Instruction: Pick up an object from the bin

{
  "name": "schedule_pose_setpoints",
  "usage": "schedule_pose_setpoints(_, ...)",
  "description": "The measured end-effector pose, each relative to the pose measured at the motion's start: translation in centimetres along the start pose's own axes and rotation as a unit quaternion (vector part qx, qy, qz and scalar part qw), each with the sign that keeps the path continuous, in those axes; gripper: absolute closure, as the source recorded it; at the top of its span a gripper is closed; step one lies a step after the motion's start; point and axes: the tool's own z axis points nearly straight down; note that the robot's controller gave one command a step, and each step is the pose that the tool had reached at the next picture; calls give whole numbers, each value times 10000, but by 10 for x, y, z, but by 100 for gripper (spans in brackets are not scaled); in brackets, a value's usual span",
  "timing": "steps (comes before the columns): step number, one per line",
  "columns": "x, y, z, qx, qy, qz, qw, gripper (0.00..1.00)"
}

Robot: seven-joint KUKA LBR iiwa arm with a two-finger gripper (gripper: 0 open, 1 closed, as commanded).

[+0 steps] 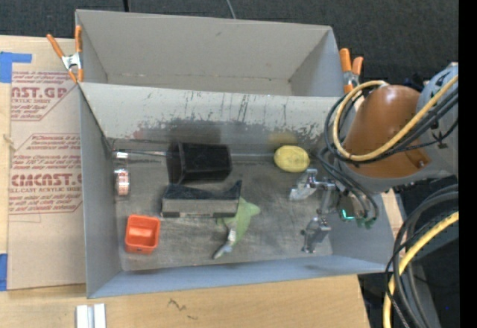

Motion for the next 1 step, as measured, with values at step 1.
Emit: schedule_pose_setpoints(1, -2, 0, -4, 5, -36, -6, 10000, 0)
